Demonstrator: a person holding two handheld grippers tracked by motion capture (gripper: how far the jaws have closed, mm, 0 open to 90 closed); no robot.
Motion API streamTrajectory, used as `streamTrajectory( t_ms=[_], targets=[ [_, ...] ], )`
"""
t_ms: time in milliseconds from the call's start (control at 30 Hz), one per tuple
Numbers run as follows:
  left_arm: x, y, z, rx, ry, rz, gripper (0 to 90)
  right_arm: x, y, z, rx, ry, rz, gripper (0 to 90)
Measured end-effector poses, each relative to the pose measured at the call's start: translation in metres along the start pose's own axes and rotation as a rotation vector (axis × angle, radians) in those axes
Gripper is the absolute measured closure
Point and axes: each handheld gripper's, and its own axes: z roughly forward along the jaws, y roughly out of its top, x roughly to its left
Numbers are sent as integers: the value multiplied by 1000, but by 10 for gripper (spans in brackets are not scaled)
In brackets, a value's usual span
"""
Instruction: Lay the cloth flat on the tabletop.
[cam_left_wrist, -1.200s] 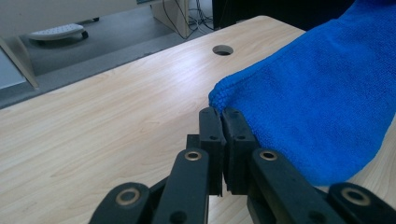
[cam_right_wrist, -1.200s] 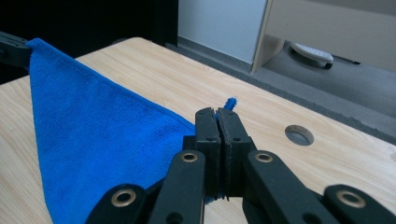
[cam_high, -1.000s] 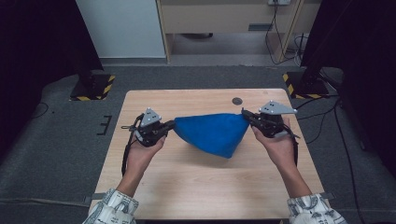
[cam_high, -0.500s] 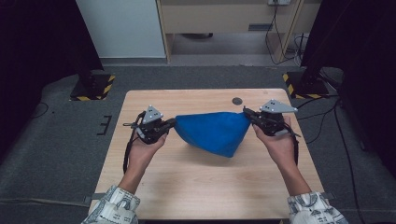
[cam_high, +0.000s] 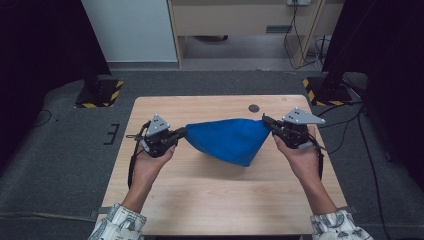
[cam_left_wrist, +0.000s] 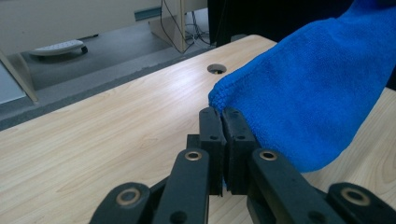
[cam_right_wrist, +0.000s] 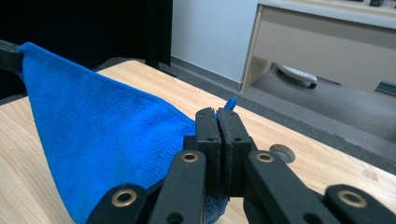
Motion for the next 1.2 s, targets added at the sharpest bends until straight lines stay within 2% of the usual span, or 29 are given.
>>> streamTrajectory(
  t_ms=[333,467,667,767,967,1200],
  targets=[
    [1,12,-24,-53,-6,-10,880,5,9,-20,-51,9,2,880],
    [-4,16,-30,-51,-9,11,880,9,13,-30,-69,14,-7,881],
    [-9,16,-26,-40,-23,19,881,13,13,-29,-70,17,-12,881],
    [-13,16,-34,-43,-26,37,881,15,13,-33,-80,23,-14,880],
    [-28,21,-60,-73,-34,72,881,27,16,-58,-132,33,-13,881],
    [-46,34,-91,-89,-46,130,880,48,22,-99,-169,21,-64,880]
  ],
)
